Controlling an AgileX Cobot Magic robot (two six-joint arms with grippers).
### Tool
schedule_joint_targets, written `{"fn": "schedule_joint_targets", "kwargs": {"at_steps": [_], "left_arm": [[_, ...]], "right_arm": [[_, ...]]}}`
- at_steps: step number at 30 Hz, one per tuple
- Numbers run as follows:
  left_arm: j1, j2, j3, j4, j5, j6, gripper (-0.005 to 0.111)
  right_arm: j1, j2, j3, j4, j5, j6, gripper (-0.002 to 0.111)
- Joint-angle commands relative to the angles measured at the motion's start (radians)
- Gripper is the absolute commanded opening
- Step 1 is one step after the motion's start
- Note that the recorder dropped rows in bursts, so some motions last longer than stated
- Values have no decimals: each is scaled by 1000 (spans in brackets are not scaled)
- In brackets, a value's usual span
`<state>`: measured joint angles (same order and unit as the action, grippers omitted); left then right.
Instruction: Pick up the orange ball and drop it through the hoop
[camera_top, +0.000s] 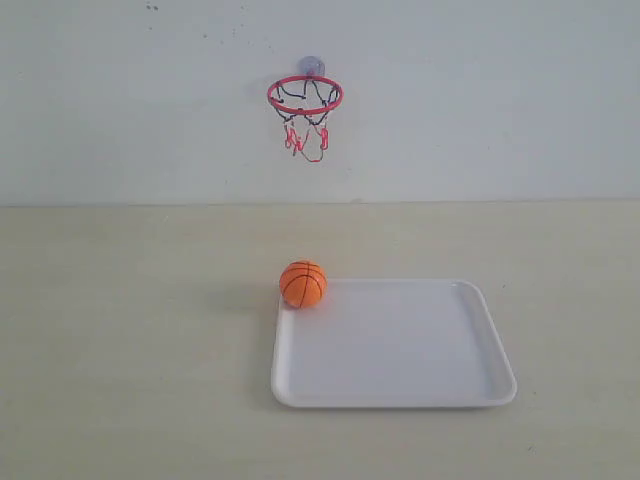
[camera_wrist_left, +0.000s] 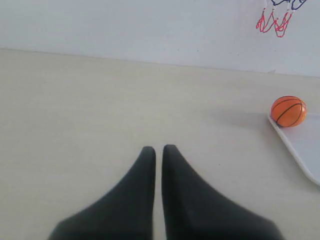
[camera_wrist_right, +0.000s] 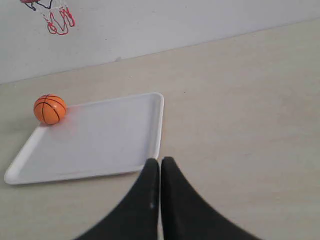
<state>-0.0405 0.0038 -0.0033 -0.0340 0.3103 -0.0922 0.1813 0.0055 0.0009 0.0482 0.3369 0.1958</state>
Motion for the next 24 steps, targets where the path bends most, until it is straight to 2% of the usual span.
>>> {"fn": "schedule_joint_targets", "kwargs": {"at_steps": [1,24], "left_arm": [[-1,-4,3,1,-3,-5,4],[-1,-4,3,1,-3,-5,4]], "right_arm": [[-1,-6,-1,-10,-3,3,0],[-1,-6,-1,-10,-12,3,0]]}}
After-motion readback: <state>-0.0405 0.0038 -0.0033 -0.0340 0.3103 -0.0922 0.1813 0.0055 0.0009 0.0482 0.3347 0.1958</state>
